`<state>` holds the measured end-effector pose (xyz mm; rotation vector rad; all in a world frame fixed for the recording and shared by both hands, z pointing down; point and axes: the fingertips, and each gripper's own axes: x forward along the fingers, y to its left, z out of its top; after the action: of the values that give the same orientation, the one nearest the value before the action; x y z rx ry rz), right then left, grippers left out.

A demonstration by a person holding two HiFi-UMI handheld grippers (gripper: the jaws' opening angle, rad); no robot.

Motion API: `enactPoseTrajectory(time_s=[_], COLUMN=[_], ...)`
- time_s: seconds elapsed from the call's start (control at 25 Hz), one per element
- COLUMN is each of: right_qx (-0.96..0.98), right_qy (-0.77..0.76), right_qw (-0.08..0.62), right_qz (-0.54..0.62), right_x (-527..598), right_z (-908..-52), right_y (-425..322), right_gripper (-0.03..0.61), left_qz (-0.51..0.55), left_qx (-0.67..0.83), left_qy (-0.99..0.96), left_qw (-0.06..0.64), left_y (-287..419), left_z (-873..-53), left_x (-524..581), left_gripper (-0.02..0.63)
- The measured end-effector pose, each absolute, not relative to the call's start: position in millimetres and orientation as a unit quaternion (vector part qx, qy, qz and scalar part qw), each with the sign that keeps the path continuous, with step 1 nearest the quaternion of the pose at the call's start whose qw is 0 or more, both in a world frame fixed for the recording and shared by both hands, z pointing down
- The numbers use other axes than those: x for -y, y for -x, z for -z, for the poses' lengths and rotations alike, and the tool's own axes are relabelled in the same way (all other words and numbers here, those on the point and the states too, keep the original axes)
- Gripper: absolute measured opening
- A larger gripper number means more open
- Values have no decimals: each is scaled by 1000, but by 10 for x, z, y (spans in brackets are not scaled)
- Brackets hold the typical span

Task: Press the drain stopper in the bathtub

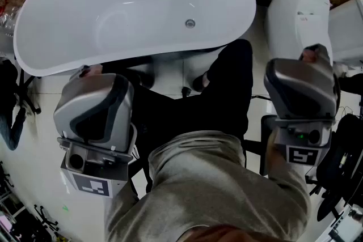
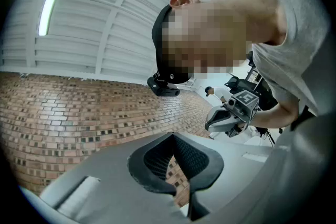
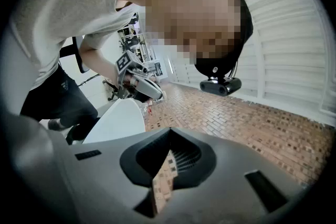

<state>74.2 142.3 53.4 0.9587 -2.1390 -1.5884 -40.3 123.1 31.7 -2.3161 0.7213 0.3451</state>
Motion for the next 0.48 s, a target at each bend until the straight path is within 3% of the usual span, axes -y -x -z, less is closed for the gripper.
enactPoseTrajectory(time_s=[0.48], right_qx=[789], right_qy=[-319], right_qw=[273], right_qz=[448], right_x=[-523], right_z=[-1543], right_y=[-866], right_gripper=[0], left_qz=[-75], left_qx=[-308], left_qy=[907], left_qw=[276], left_y=[448], left_z=[-963], left_x=[-378], left_gripper=[2])
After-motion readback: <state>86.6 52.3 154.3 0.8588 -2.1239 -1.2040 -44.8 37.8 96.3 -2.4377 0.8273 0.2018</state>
